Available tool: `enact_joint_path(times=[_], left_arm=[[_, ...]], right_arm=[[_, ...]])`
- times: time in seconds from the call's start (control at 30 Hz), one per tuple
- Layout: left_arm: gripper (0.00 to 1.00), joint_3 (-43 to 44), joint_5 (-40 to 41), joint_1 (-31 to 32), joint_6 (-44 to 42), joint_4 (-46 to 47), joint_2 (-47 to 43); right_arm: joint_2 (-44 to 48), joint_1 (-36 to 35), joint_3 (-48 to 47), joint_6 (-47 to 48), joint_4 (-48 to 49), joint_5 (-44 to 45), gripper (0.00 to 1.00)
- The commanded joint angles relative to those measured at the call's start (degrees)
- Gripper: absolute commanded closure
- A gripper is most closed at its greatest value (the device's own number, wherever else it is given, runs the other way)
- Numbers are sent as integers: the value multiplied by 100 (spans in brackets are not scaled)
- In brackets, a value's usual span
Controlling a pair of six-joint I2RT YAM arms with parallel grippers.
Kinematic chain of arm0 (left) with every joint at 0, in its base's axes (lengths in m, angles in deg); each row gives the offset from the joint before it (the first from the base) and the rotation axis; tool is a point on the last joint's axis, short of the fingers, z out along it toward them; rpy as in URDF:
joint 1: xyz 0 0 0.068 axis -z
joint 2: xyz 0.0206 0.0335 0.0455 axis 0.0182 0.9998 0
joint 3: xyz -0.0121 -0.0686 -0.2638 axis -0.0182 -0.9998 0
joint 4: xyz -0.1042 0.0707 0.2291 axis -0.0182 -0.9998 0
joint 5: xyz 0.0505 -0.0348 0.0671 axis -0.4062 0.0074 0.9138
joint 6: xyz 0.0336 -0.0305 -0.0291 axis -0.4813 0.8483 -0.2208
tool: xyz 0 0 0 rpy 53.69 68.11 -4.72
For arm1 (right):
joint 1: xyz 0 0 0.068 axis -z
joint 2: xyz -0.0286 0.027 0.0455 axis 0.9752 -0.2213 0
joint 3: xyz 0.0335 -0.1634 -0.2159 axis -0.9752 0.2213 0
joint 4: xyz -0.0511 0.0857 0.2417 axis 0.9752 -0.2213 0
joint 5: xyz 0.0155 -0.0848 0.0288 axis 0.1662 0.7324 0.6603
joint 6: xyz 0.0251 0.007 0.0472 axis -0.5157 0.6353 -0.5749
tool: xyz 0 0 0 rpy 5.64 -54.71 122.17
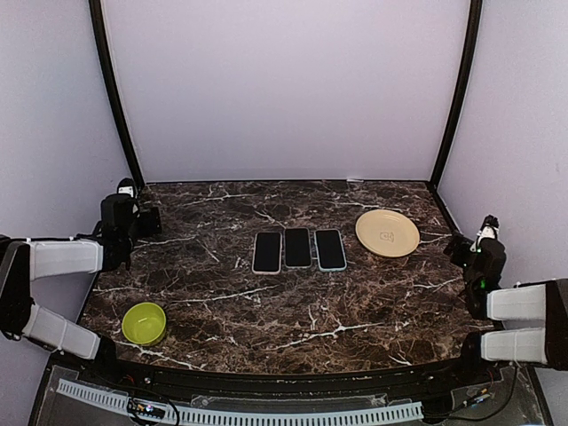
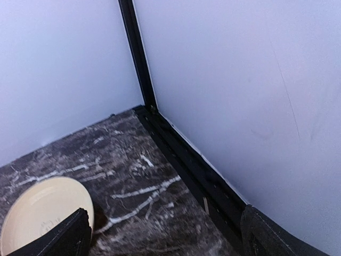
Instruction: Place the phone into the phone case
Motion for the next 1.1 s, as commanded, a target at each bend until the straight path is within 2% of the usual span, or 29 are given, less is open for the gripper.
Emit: enact_joint_path(times=[0.0,0.13,0.23,0.33,0.37,0.43,0.5,0.6,0.67,0.73,0.8,0.93,1.07], left_arm=[[1,-480,114,2,-747,1256,77],[1,-952,3,-13,-1051,2398,494],[1,-1363,-29,-24,-1248,3452,786],[1,-1767,-231,-30,-1463,4410,1013],[1,-1918,-448,-44,-1514,4842,1189],[1,-1964,-595,-91,-1607,5150,1367],[1,-1859,-893,-249,-1427,4648,1241],[1,-1959,-1467,-510,-1215,4894,1409],[1,-1995,-1702,-603,-1253,5297,1631],[1,-1913,-1770,-650,-1170,4922,1532],[1,-1902,-1842,-686,-1159,5013,1606],[1,-1878,-1893,-711,-1136,4944,1603],[1,-1875,-1892,-712,-1133,4928,1597]], right_arm=[[-586,3,336,210,2159,427,1],[-1441,3,652,454,3666,186,1],[-2149,3,613,464,4306,-47,2],[-3088,3,577,696,5409,-557,2],[-3036,15,583,720,5378,-695,1],[-2723,16,386,677,4428,-656,1],[-2763,16,100,691,4079,-689,2],[-2716,20,-245,807,3355,-954,2],[-2756,16,-343,765,3252,-880,1],[-2764,12,-348,771,3264,-881,1],[-2761,12,-410,815,3139,-987,2],[-2784,12,-640,1110,2767,-1747,2],[-2789,7,-658,1135,2734,-1788,2]])
